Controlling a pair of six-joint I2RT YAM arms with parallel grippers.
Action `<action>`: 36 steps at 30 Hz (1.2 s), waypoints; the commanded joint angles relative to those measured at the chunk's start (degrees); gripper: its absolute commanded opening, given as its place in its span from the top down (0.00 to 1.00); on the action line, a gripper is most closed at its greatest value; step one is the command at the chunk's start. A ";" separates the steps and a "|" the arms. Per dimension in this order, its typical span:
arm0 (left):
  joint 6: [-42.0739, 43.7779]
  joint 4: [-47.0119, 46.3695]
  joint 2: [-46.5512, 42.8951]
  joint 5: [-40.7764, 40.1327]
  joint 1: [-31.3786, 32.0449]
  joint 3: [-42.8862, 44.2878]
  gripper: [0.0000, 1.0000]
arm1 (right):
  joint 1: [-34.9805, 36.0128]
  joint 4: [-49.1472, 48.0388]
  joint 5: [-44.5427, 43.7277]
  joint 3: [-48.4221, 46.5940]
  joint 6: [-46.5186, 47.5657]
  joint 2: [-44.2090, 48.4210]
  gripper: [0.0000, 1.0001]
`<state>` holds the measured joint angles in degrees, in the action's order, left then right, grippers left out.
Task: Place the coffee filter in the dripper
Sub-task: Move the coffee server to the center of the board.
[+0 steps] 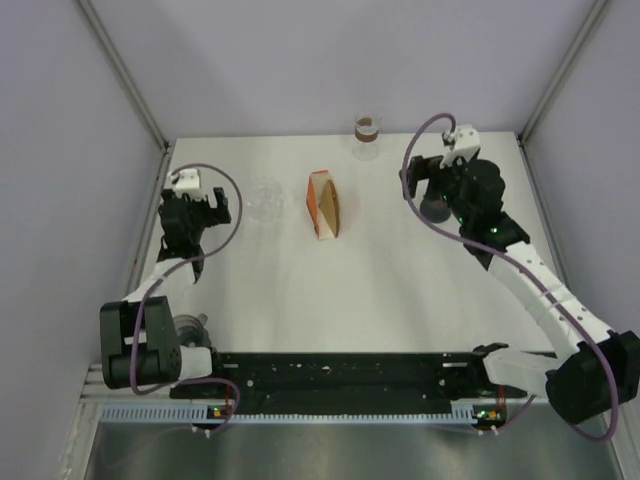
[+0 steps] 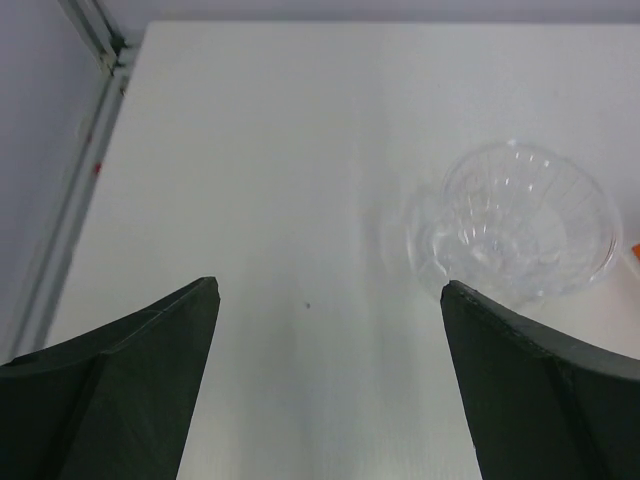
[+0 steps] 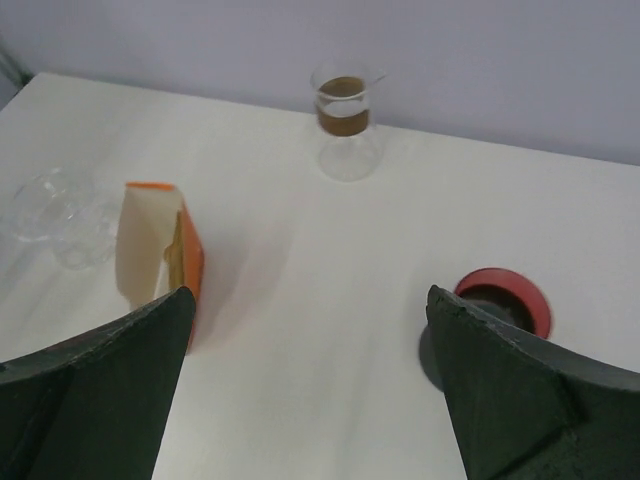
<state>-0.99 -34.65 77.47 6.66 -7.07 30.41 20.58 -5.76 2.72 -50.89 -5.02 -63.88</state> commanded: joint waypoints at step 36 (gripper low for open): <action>8.90 63.92 -1.71 -2.70 -0.22 38.67 0.09 | -15.58 34.67 3.61 -30.14 0.00 -34.30 0.96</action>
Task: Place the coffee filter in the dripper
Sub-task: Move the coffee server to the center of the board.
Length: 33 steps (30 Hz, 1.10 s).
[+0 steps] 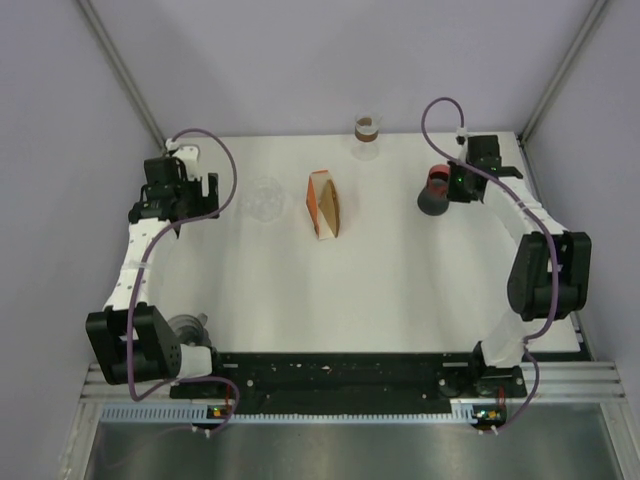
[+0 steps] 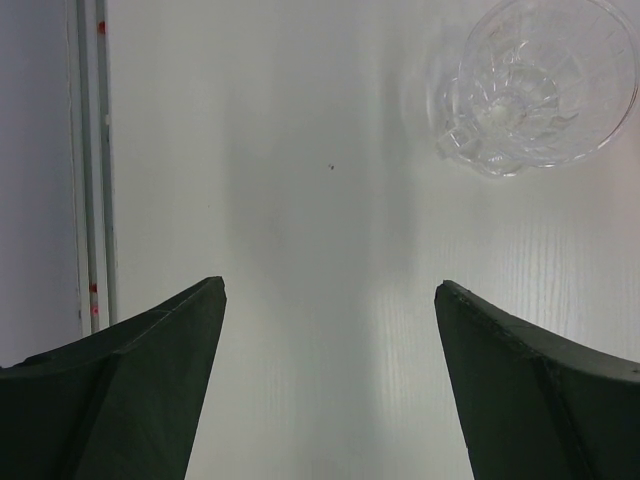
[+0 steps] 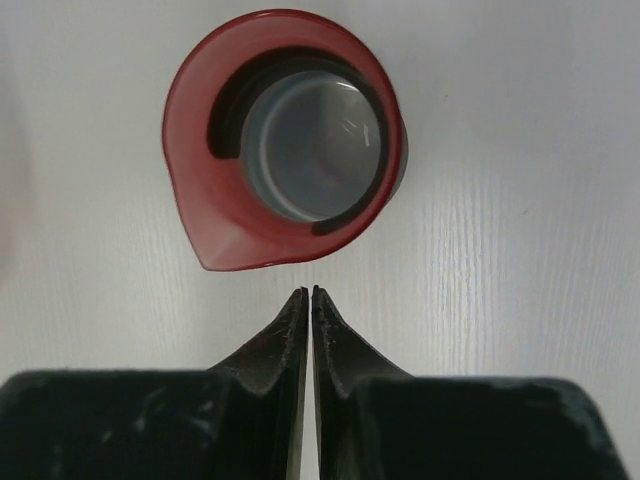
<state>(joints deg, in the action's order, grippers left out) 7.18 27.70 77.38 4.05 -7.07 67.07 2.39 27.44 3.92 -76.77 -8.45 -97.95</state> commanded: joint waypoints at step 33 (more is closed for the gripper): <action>2.84 4.11 -1.89 2.54 -0.22 1.14 0.12 | 11.32 16.94 -17.01 -32.38 7.22 -16.03 0.42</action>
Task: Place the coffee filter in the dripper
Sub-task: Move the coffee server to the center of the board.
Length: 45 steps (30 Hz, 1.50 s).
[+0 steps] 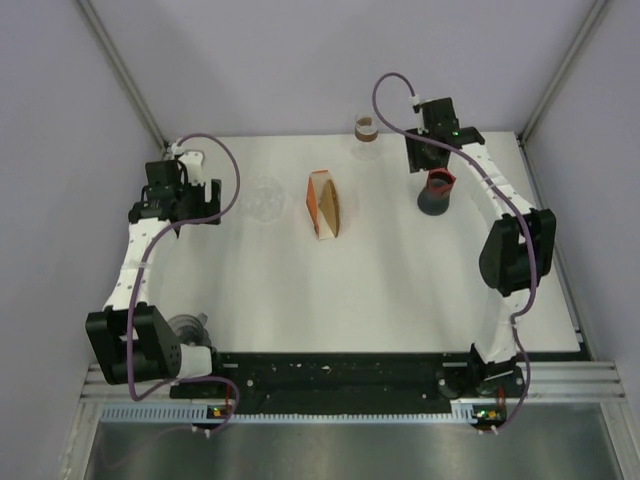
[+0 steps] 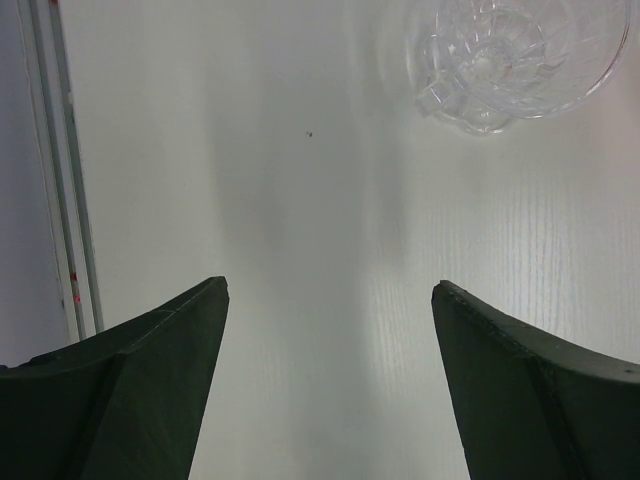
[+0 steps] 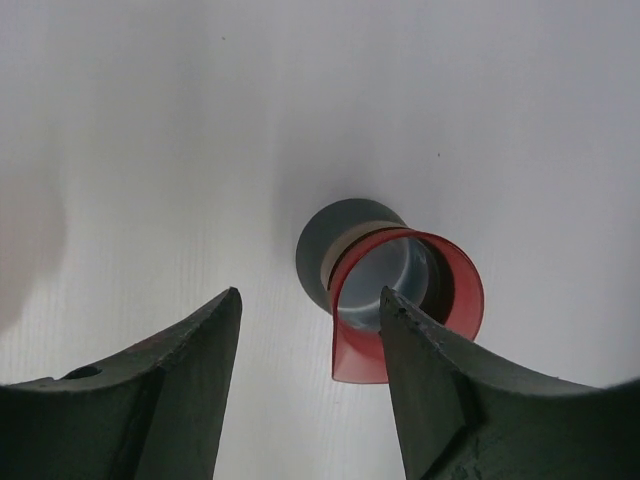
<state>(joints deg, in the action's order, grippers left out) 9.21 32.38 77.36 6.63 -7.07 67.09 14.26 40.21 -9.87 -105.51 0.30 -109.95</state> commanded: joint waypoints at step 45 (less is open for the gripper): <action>0.72 -0.12 -2.30 -1.62 -0.31 1.20 0.12 | 45.85 -2.51 34.72 27.48 55.59 15.40 1.00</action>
<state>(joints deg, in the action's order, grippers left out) 9.19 33.52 77.36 5.78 -7.07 67.11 58.81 40.27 18.17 -71.57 45.41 -90.15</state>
